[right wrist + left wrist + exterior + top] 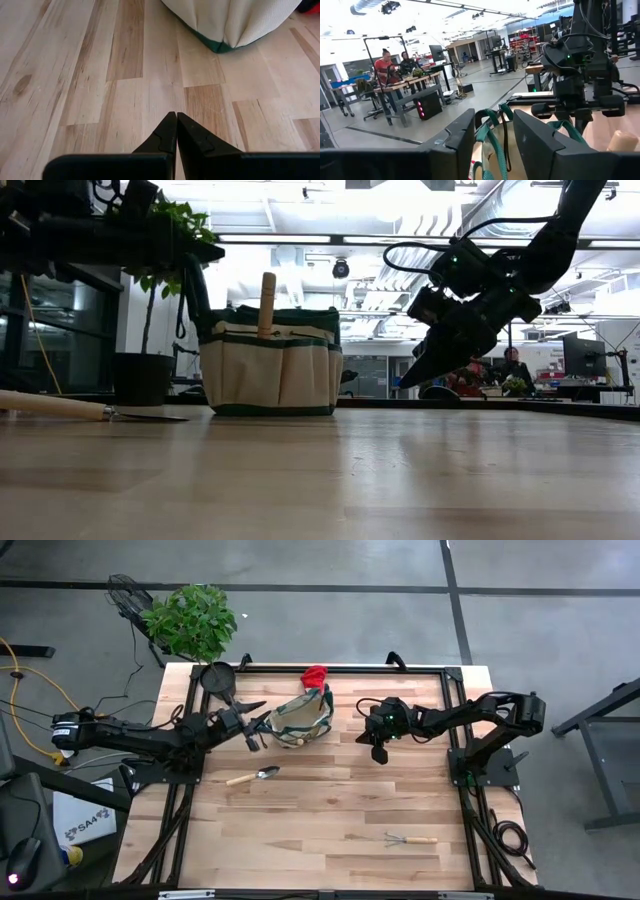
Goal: Pick & Place Garden tools in Gardening bag
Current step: Put the shear scissor into the gardening bag
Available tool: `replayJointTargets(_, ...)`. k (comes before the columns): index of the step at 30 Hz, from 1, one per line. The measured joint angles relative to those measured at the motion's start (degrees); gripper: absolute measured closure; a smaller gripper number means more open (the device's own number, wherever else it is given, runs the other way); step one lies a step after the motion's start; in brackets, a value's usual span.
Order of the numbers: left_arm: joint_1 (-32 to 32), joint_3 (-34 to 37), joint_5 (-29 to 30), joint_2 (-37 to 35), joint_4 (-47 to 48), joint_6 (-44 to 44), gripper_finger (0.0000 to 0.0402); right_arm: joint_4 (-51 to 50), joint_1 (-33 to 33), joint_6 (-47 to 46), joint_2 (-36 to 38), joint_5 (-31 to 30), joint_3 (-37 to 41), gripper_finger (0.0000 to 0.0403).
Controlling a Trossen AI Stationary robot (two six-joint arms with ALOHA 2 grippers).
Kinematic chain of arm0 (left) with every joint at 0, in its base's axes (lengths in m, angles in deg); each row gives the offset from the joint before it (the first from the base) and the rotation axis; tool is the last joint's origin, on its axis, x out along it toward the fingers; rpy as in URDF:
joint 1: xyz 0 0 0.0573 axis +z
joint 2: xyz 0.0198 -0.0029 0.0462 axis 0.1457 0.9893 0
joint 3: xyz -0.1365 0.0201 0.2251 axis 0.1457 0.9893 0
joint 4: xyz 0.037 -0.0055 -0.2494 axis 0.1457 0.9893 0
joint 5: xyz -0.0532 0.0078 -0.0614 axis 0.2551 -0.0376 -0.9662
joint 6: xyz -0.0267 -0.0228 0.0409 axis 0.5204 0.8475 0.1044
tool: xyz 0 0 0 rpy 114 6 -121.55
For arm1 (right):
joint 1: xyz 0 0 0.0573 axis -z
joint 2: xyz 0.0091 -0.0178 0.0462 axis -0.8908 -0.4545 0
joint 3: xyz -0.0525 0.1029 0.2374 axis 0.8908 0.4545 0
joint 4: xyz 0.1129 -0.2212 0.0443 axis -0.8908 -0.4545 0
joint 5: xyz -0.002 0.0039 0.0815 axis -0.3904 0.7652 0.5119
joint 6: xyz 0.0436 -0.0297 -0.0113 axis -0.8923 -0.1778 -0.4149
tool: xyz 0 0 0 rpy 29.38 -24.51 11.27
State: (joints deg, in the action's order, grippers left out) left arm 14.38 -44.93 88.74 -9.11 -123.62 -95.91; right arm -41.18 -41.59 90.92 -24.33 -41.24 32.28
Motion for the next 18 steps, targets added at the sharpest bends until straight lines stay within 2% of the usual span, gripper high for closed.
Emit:
replayJointTargets(10, -0.01, 0.00, -2.18, 0.01, 1.51, 0.19, 0.0386, 0.00, 0.01, -0.04, 0.00, 0.00, 0.00, 0.0399)
replayJointTargets(18, -0.02, 0.00, -4.26, 0.02, 0.81, -0.27, 0.0400, 0.02, 0.01, -0.17, 0.00, 0.02, 0.00, 0.0399)
